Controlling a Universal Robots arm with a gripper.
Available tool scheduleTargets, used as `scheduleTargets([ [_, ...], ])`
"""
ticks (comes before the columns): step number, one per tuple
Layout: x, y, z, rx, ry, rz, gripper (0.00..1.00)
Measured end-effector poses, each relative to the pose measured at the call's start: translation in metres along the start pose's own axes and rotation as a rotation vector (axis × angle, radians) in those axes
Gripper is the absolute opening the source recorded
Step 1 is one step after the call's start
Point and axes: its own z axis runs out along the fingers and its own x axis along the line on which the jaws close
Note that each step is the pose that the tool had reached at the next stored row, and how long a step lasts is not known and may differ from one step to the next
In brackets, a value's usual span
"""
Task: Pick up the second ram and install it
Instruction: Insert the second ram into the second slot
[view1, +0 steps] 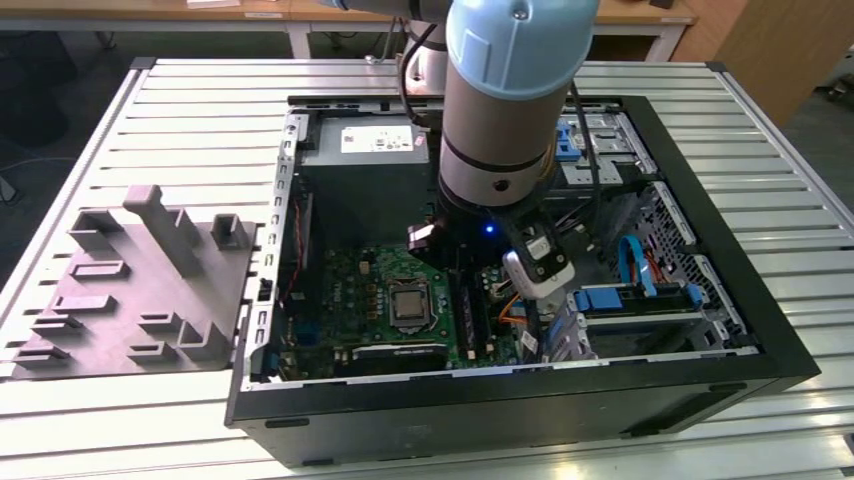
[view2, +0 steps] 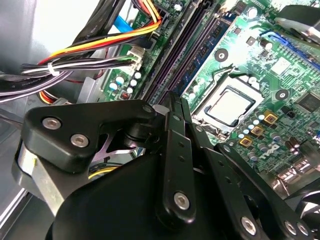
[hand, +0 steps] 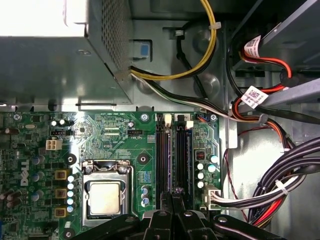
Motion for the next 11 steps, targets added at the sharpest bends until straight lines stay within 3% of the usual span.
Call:
scheduleTargets([
  [11, -0.0002, 0.0004, 0.0013, -0.0001, 0.0, 0.001, 0.12],
])
